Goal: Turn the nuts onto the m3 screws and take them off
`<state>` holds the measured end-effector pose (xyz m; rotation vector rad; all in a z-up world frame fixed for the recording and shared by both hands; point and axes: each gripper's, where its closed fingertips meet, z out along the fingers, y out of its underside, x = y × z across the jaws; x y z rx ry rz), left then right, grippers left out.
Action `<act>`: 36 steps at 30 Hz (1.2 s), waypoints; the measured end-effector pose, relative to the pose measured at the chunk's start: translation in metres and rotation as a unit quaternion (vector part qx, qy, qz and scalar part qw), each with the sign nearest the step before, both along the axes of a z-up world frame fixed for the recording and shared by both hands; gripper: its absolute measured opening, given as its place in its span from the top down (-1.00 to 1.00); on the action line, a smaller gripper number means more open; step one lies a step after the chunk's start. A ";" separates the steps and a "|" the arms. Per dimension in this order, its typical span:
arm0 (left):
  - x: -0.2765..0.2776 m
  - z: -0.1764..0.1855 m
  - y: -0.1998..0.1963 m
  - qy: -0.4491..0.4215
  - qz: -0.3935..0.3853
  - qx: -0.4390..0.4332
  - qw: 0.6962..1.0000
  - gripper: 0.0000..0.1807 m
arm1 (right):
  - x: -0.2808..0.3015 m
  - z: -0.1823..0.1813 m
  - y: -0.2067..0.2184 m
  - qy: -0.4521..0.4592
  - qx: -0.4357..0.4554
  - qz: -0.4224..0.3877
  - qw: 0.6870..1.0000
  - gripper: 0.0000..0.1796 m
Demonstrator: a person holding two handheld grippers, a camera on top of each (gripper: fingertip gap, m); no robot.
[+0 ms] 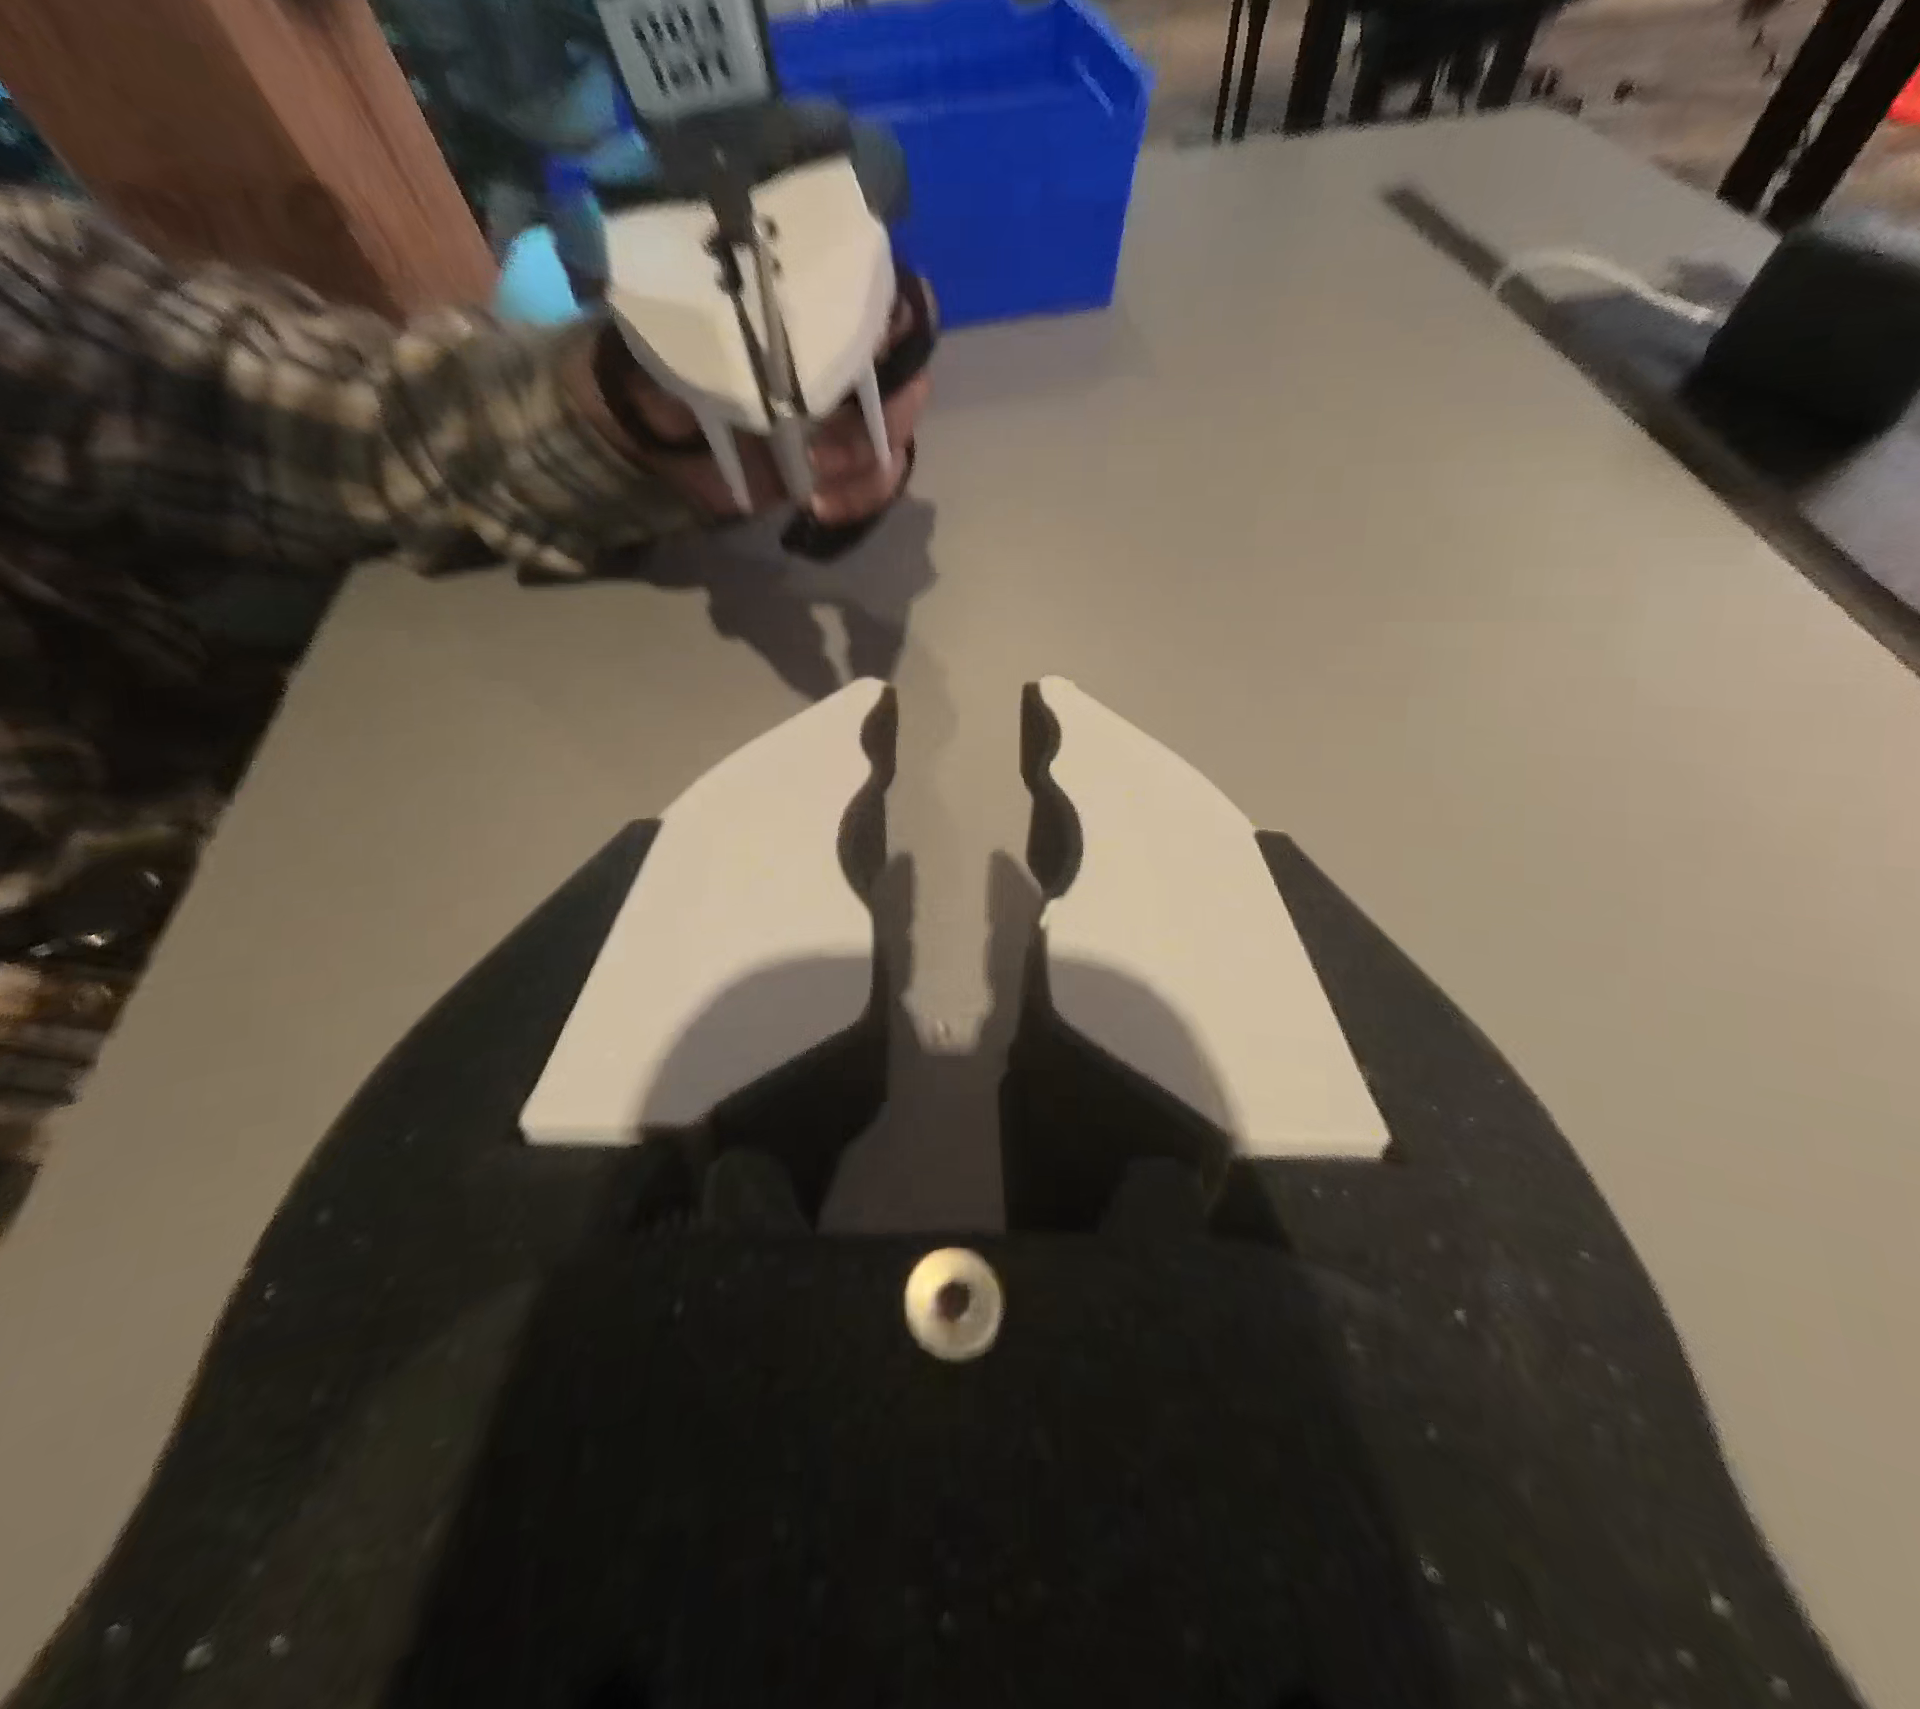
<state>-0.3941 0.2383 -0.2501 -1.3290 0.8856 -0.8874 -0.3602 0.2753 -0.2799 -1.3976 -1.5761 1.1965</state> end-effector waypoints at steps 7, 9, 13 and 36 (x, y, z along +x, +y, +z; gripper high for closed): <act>0.003 -0.003 0.000 -0.002 -0.009 -0.005 1.000 0.96 | -0.002 0.037 -0.023 0.095 -0.043 0.026 0.994 0.85; 0.004 -0.004 0.000 0.000 -0.009 -0.005 1.000 0.96 | -0.003 0.038 -0.025 0.094 -0.041 0.028 0.994 0.84; 0.003 -0.003 0.000 -0.002 -0.008 -0.006 1.000 0.96 | -0.005 0.037 -0.026 0.097 -0.038 0.026 0.994 0.91; 0.007 -0.003 -0.004 0.012 -0.017 0.001 1.000 0.96 | -0.040 0.052 -0.044 0.106 -0.017 0.083 0.991 0.97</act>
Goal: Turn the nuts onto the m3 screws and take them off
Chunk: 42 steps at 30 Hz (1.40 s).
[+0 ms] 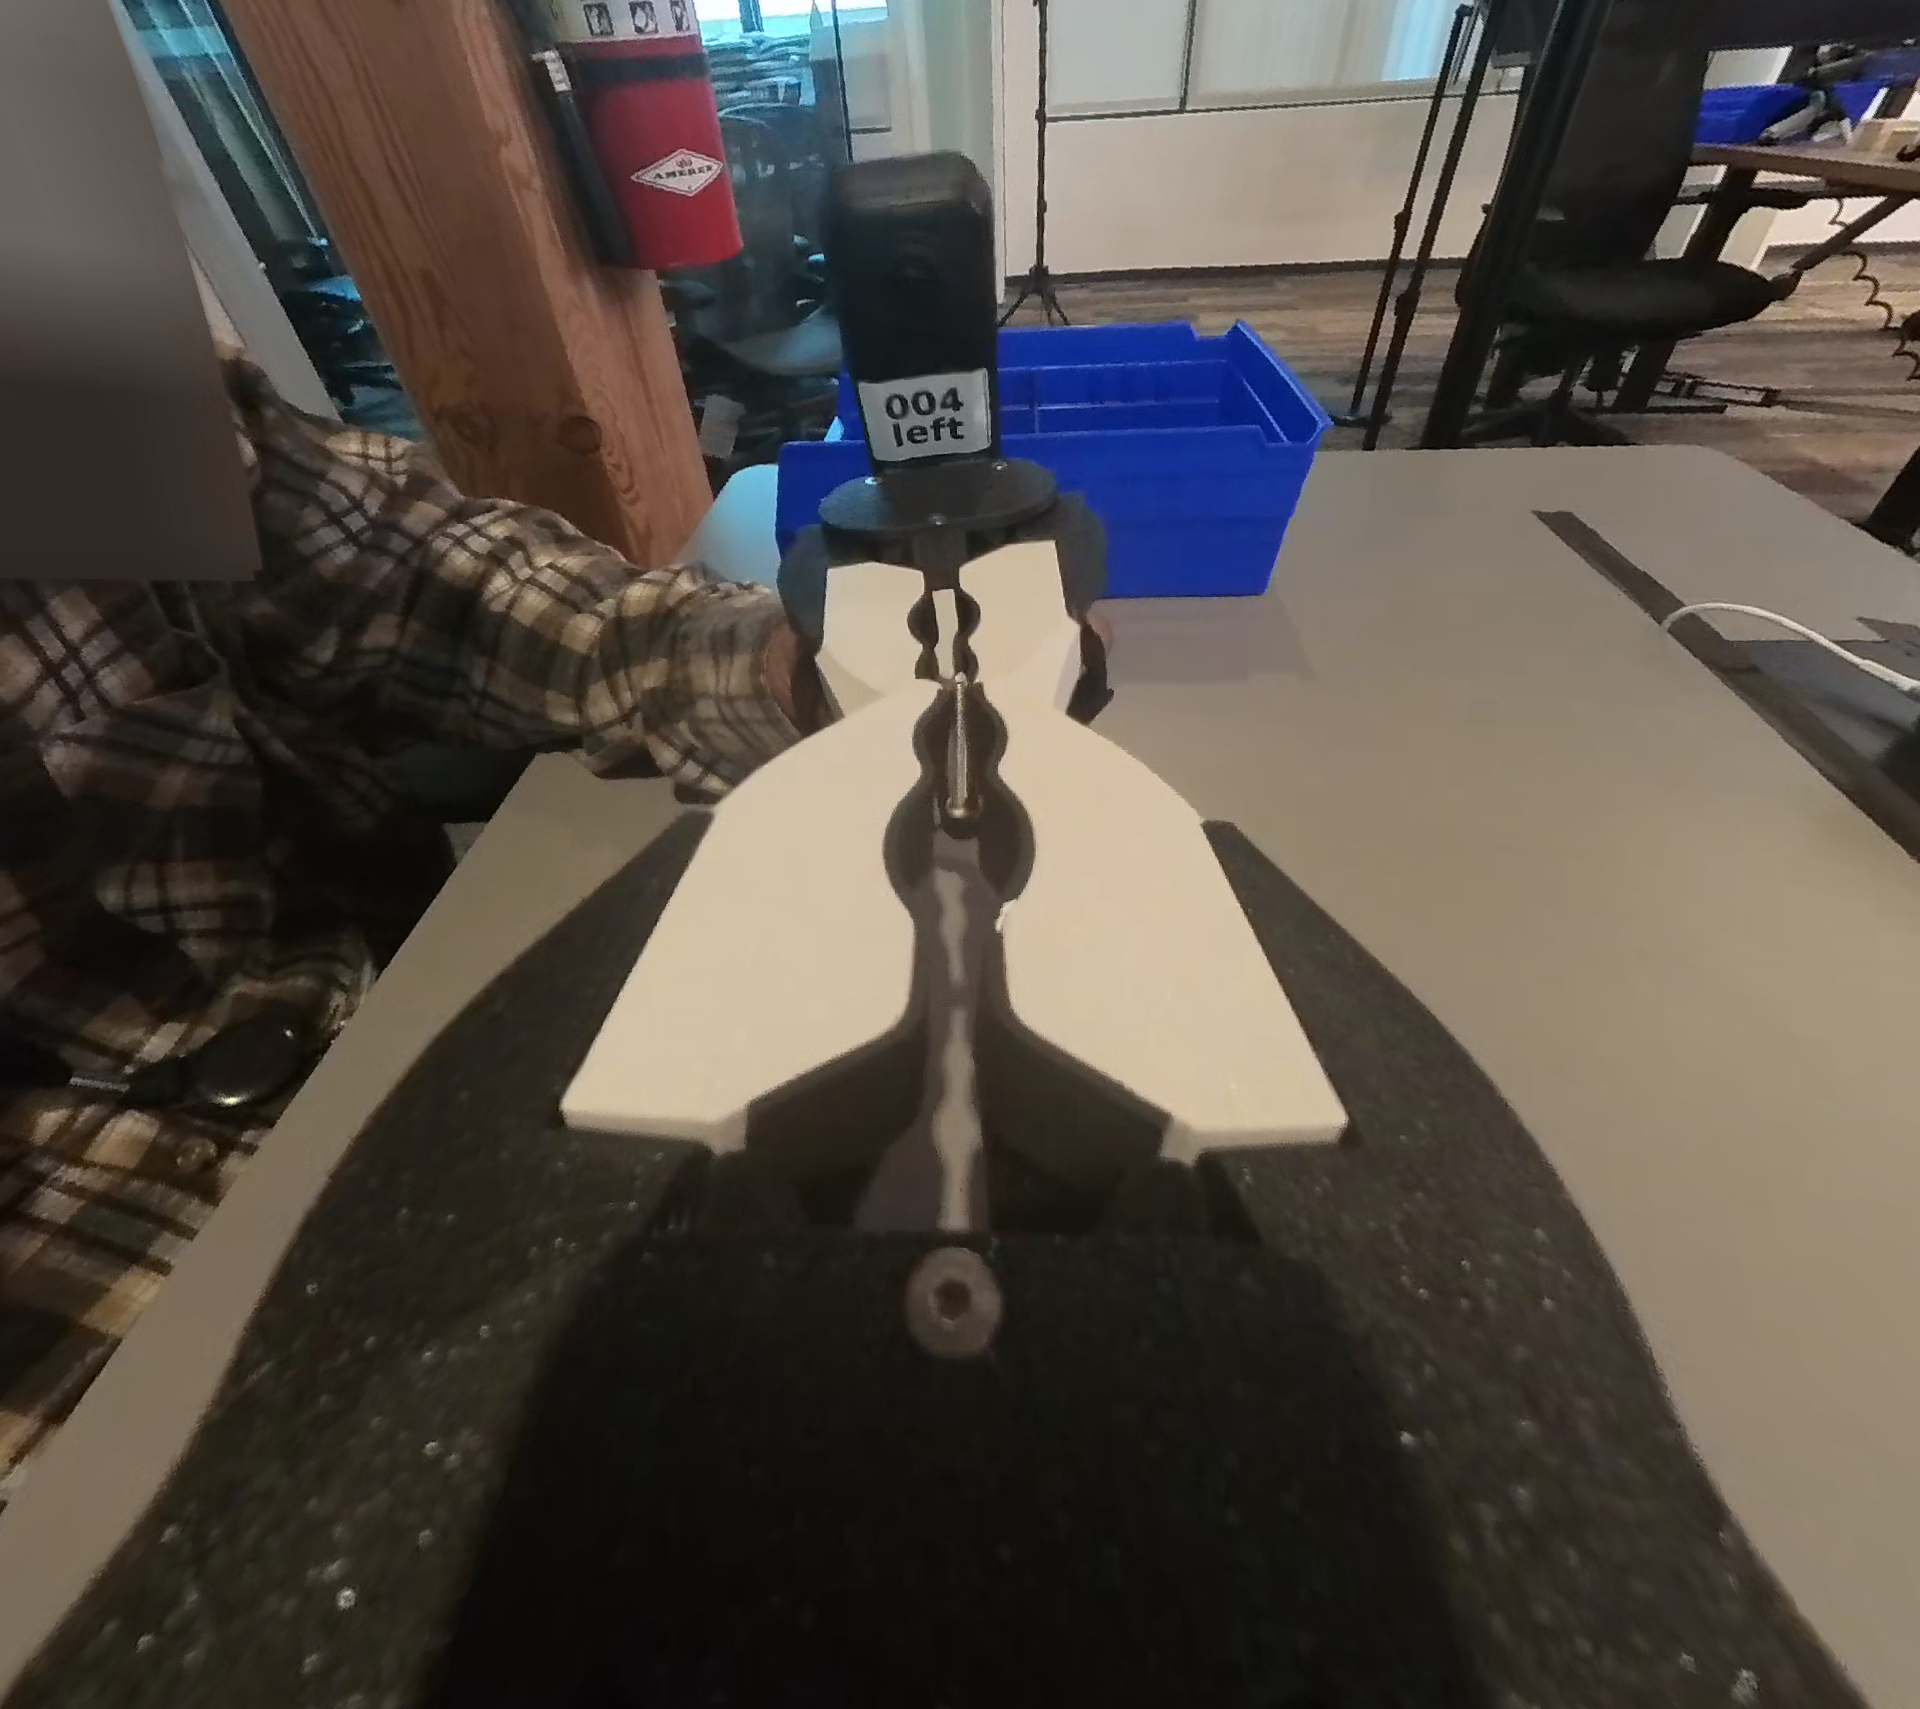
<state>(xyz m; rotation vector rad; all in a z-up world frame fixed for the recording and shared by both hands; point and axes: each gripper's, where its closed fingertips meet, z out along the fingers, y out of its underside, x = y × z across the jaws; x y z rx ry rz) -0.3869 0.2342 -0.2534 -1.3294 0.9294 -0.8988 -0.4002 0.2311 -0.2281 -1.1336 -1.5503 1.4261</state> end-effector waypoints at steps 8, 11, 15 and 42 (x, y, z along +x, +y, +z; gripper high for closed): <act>0.000 0.002 0.000 -0.010 -0.005 -0.004 1.000 0.93 | 0.000 0.003 0.001 0.001 -0.022 0.008 1.000 0.98; 0.003 -0.002 0.000 0.003 -0.007 -0.004 1.000 0.87 | 0.000 0.004 0.002 0.005 -0.025 0.008 1.000 0.98; 0.005 -0.004 0.001 0.009 -0.004 -0.005 1.000 0.85 | -0.001 0.002 -0.001 -0.006 -0.018 0.016 1.000 0.98; 0.007 -0.006 -0.004 0.018 -0.017 -0.008 1.000 0.96 | -0.005 -0.002 -0.007 -0.019 -0.001 0.029 0.999 0.98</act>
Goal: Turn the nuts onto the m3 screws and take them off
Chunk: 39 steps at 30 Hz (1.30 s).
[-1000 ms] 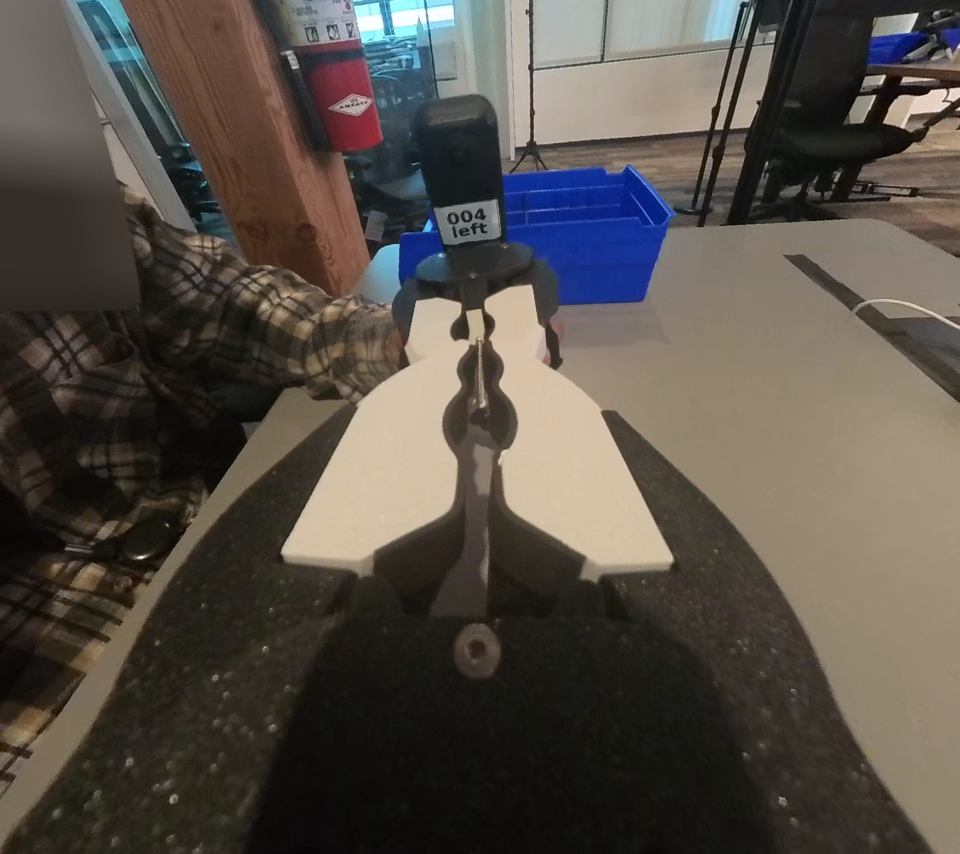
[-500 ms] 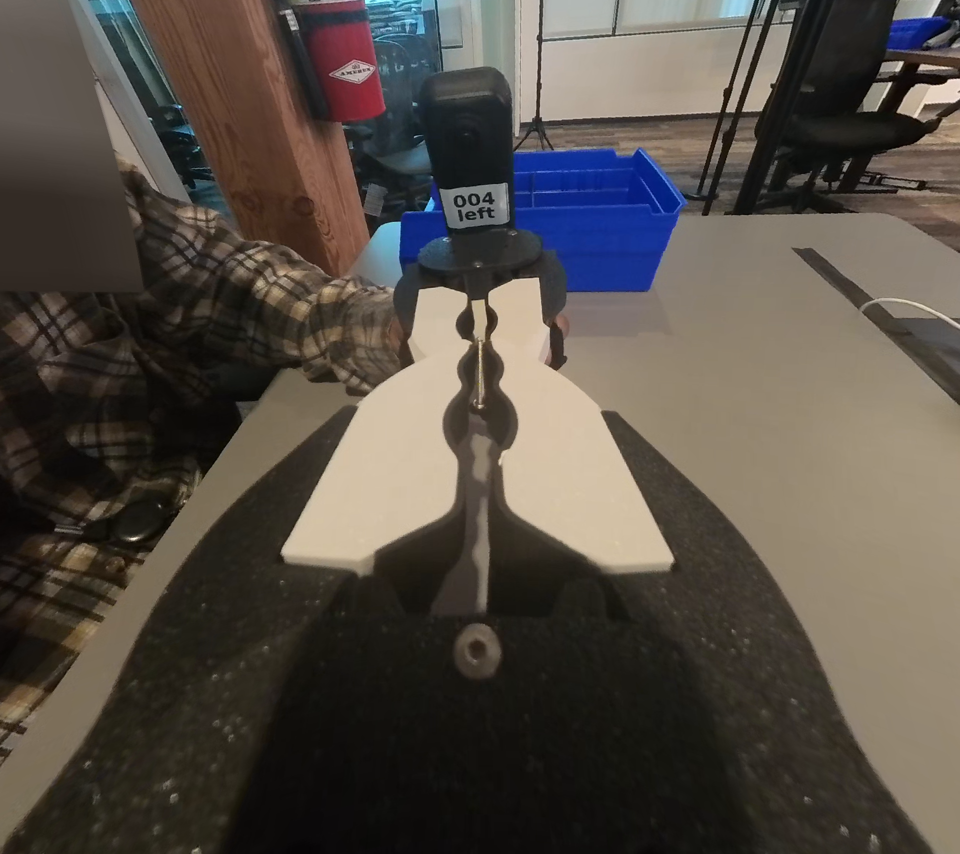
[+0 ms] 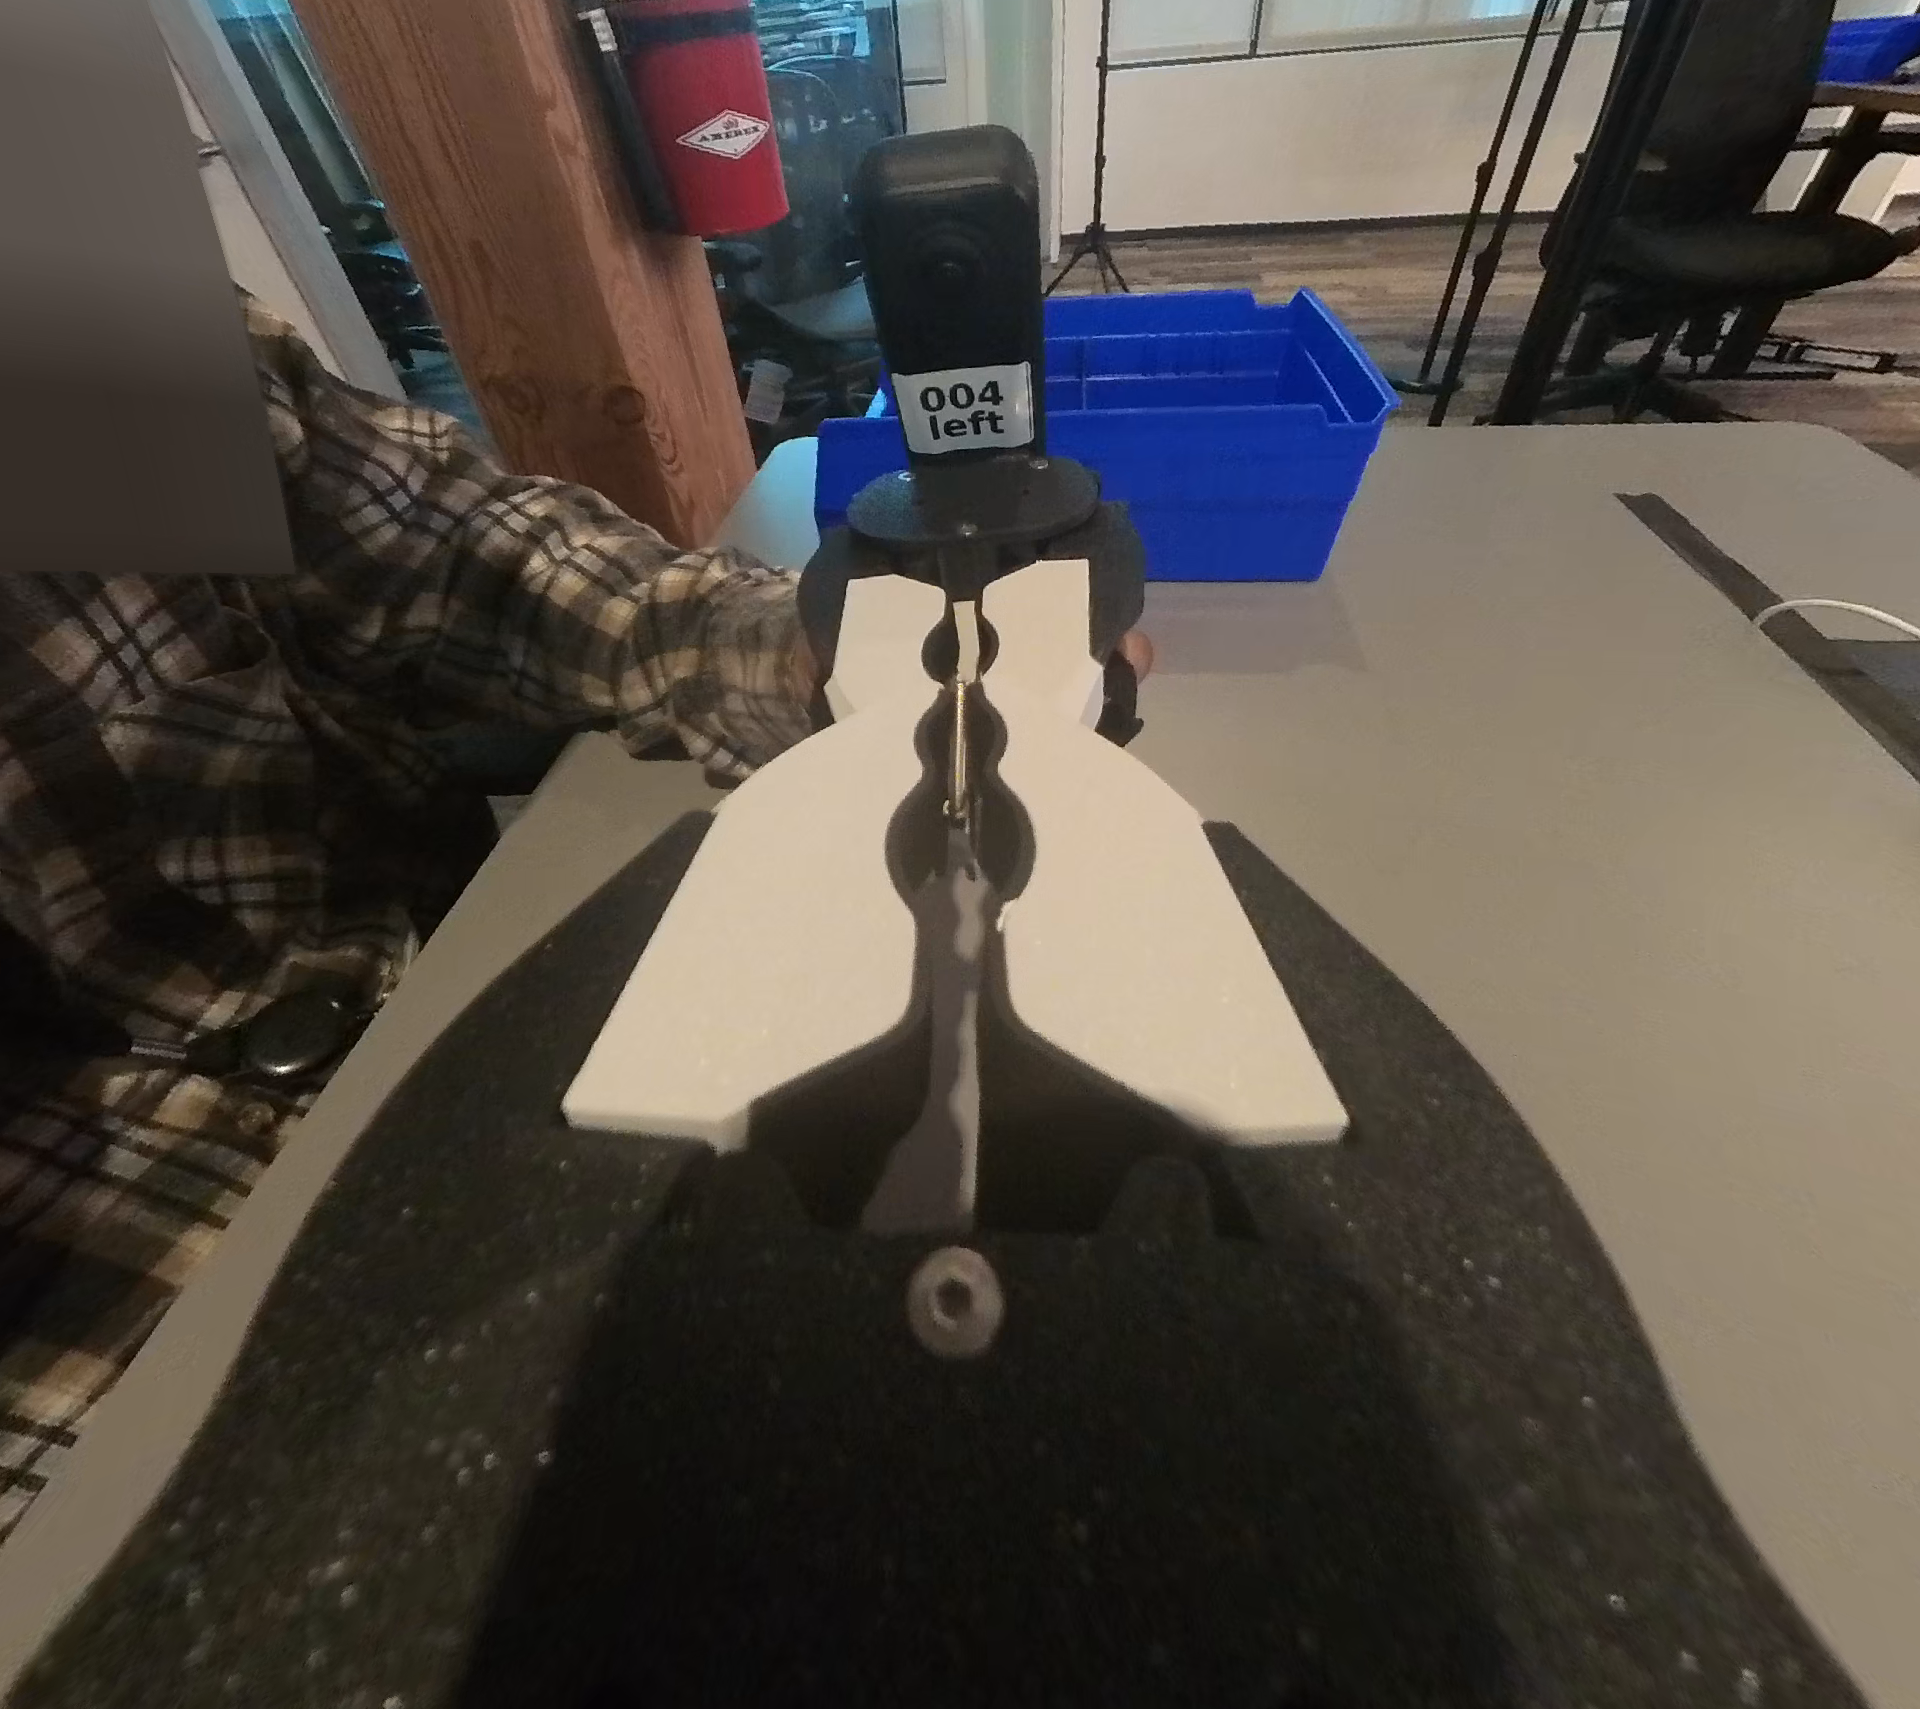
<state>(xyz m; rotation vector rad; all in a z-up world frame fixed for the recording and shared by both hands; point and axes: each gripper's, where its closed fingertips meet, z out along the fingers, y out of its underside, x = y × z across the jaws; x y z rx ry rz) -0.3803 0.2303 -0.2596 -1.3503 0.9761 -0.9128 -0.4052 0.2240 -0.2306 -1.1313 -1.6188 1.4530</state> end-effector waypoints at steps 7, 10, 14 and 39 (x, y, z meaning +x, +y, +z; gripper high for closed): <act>0.001 0.002 -0.002 -0.004 -0.006 0.001 1.000 0.96 | 0.001 0.001 -0.002 0.003 0.002 0.005 1.000 0.98; 0.001 0.003 -0.002 -0.009 -0.007 0.000 1.000 0.96 | 0.001 0.003 -0.002 0.003 0.005 0.005 1.000 0.98; 0.001 0.005 -0.002 -0.011 -0.008 0.001 1.000 0.95 | 0.001 0.004 -0.002 0.003 0.003 0.006 1.000 0.98; -0.009 0.009 0.002 -0.033 0.007 -0.010 0.999 0.96 | 0.050 -0.022 0.035 0.019 -0.027 -0.085 0.996 0.76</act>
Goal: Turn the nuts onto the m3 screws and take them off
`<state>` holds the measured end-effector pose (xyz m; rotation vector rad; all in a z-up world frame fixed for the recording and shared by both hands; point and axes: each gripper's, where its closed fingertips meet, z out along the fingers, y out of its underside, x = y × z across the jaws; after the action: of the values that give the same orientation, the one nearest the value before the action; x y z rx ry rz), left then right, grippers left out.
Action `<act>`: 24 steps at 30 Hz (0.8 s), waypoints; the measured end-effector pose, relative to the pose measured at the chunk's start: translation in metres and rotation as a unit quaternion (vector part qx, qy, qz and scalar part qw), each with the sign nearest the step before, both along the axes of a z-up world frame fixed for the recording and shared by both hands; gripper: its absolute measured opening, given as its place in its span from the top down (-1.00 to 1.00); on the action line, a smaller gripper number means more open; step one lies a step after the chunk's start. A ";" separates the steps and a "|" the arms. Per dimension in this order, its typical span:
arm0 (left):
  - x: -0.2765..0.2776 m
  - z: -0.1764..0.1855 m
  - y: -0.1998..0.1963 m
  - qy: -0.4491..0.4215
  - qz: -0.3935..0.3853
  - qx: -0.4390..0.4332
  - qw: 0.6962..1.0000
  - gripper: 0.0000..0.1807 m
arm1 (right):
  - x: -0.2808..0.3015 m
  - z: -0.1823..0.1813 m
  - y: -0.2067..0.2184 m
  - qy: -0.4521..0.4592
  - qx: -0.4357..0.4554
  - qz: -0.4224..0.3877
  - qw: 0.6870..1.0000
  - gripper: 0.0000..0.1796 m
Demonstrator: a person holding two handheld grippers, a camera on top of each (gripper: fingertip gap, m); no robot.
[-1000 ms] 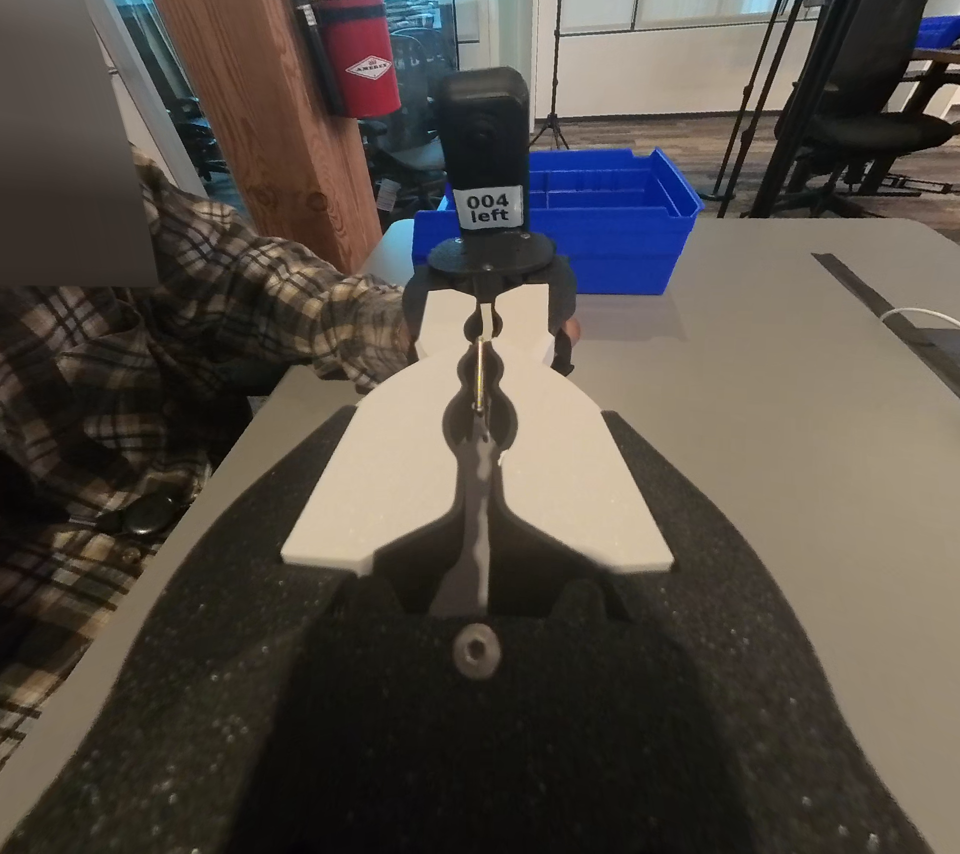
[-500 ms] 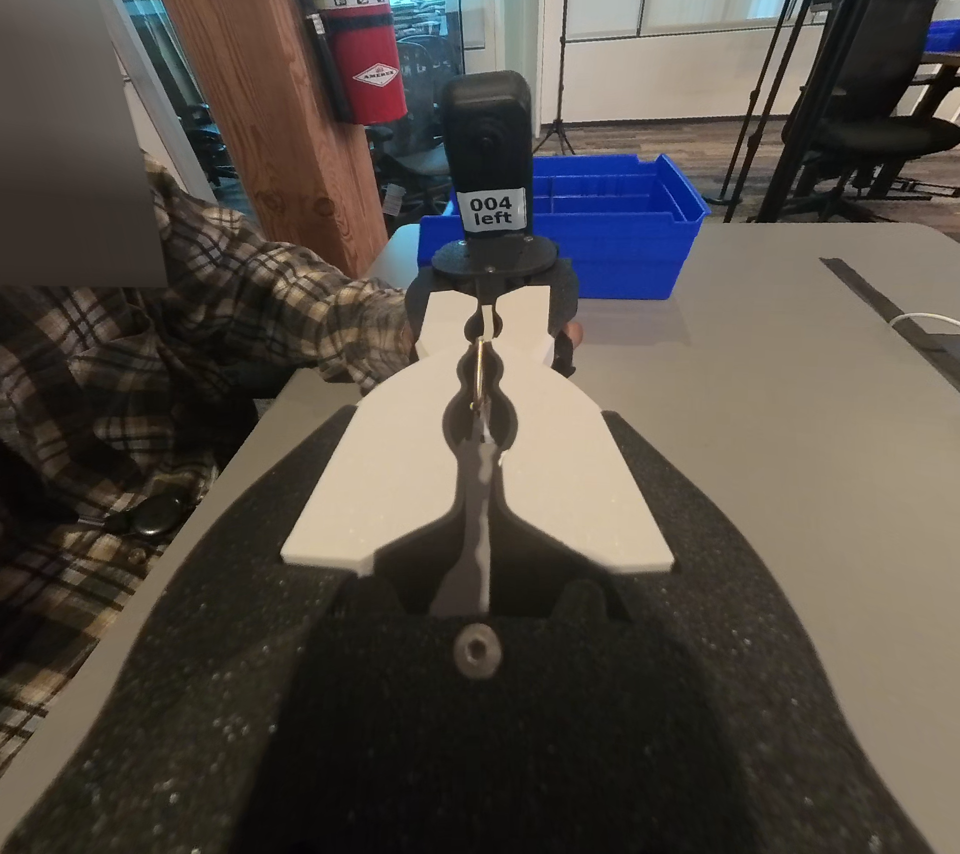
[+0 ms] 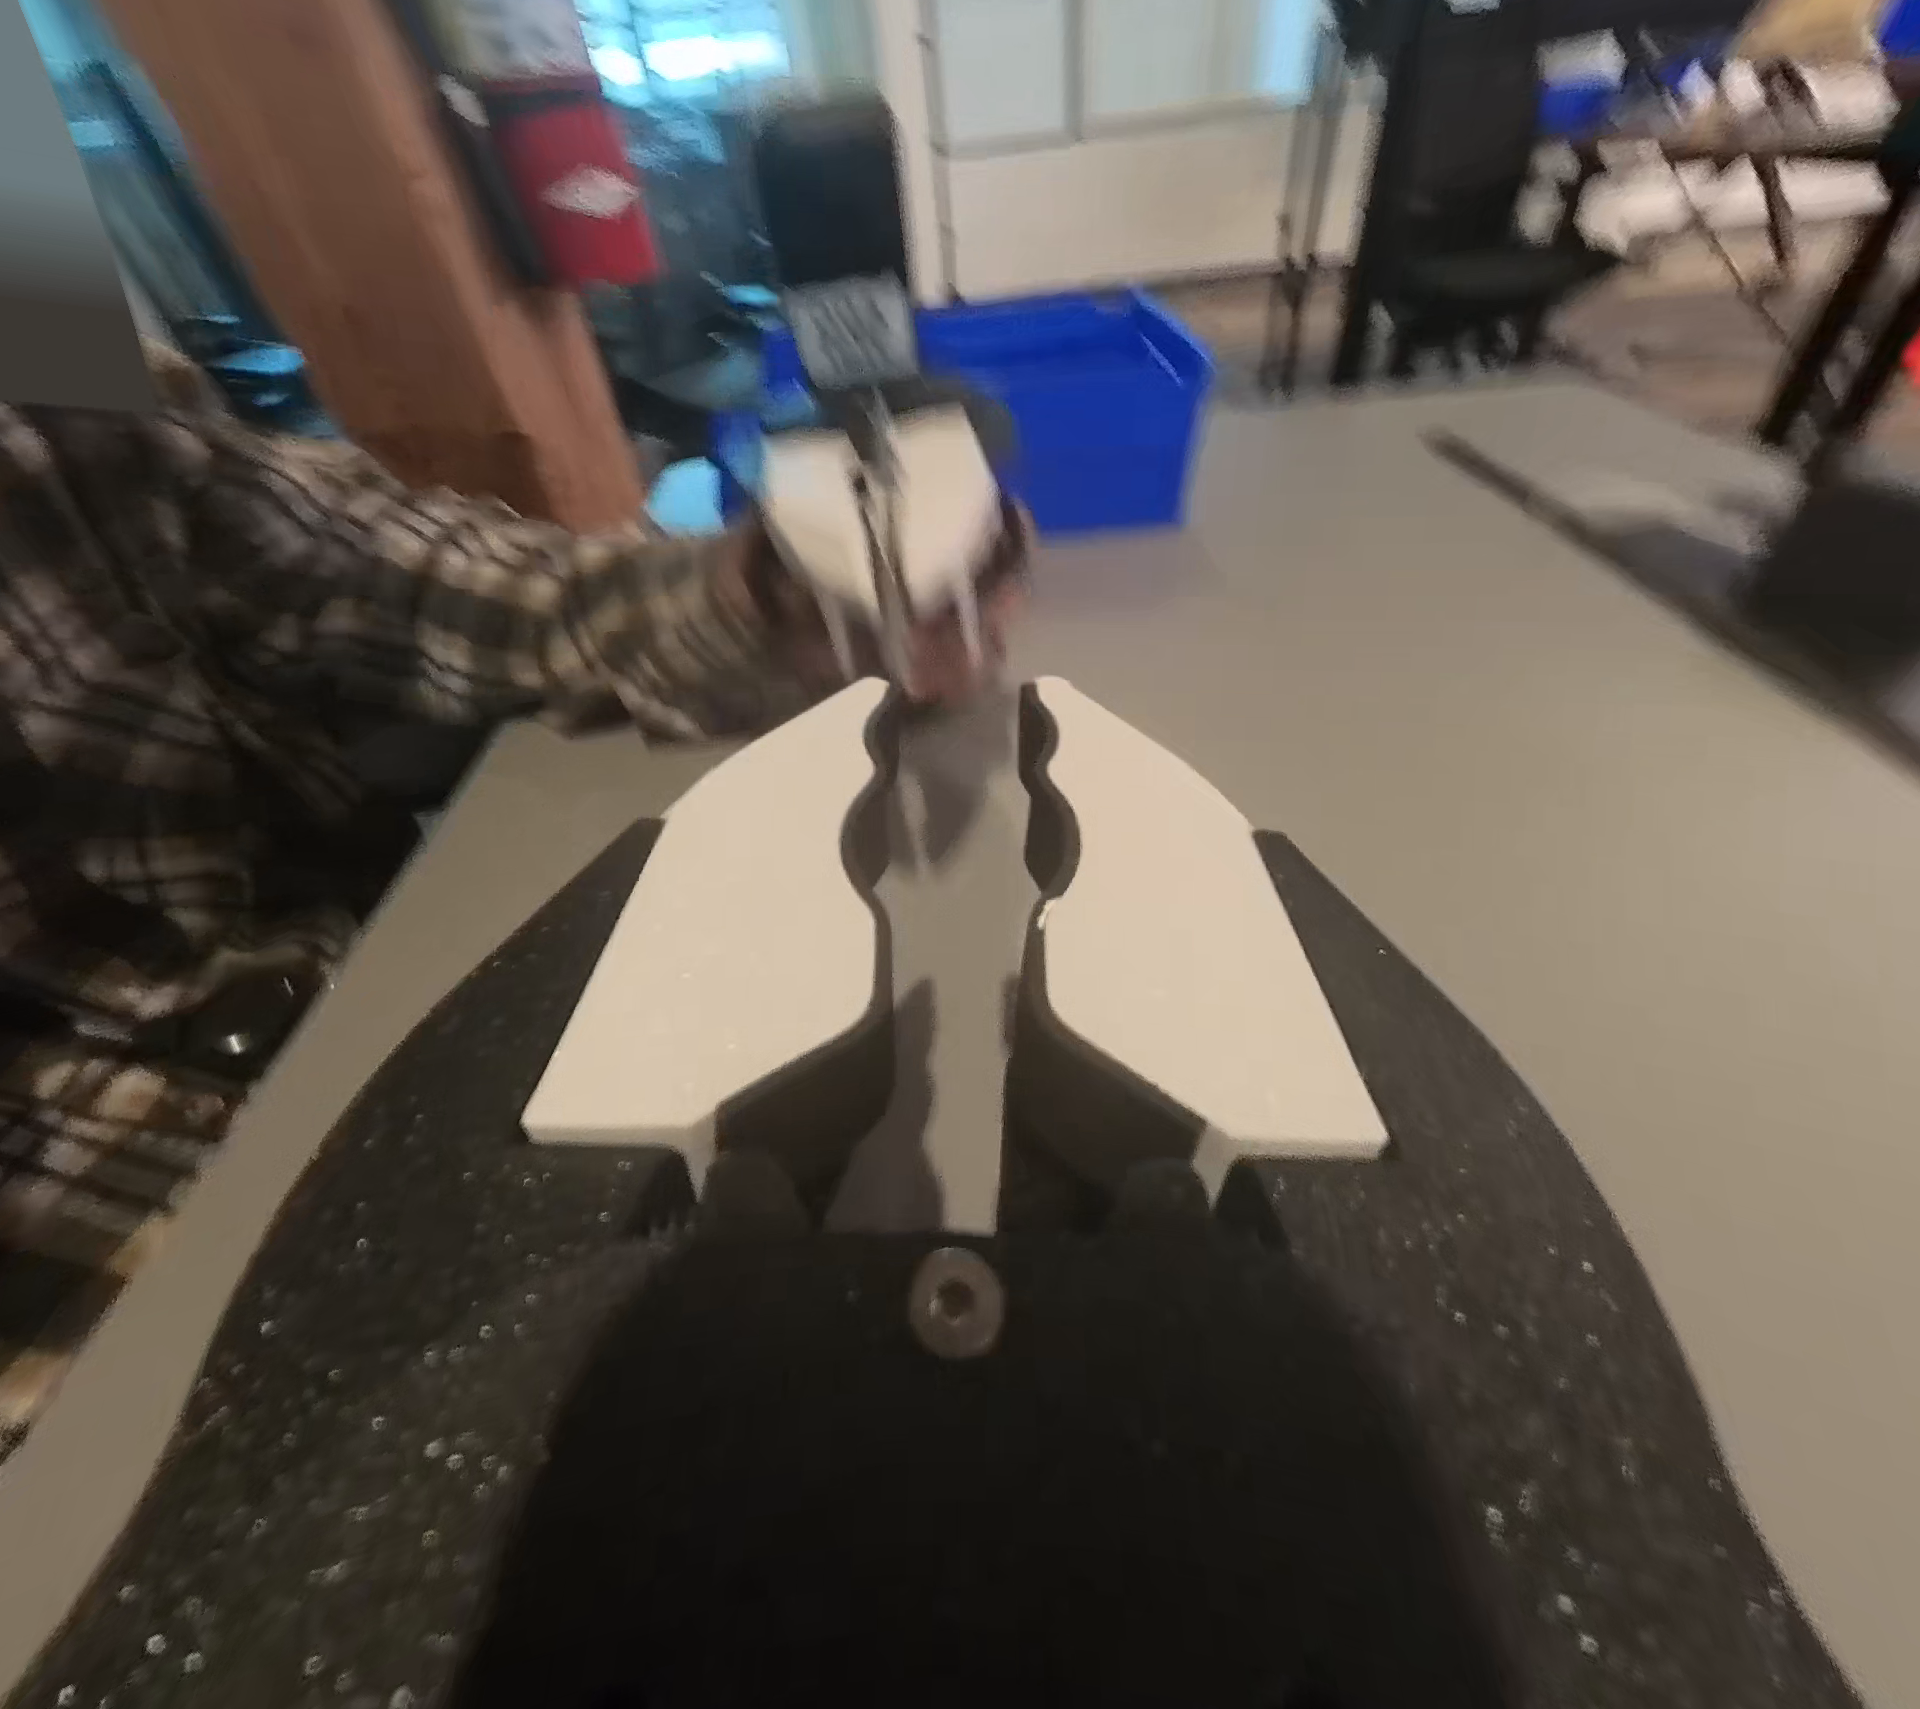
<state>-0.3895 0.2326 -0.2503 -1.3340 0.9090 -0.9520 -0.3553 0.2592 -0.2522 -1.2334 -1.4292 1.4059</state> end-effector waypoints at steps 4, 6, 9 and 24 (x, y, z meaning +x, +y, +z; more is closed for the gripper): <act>-0.003 0.002 0.002 -0.005 0.007 -0.002 1.000 0.96 | 0.016 -0.032 0.010 -0.047 -0.003 -0.020 0.999 0.76; -0.005 0.003 0.003 -0.006 0.011 -0.001 1.000 0.96 | 0.022 -0.044 0.013 -0.066 -0.003 -0.025 0.997 0.73; -0.008 0.003 0.004 -0.004 0.019 0.002 1.000 0.96 | 0.026 -0.058 0.018 -0.102 0.003 -0.036 0.994 0.67; -0.011 0.005 0.006 -0.010 0.025 -0.002 1.000 0.96 | 0.026 -0.083 0.024 -0.171 0.041 -0.061 0.982 0.42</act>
<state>-0.4007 0.2386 -0.2457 -1.3428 0.8540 -0.9272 -0.3295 0.2834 -0.3348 -1.5354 -1.5921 1.0774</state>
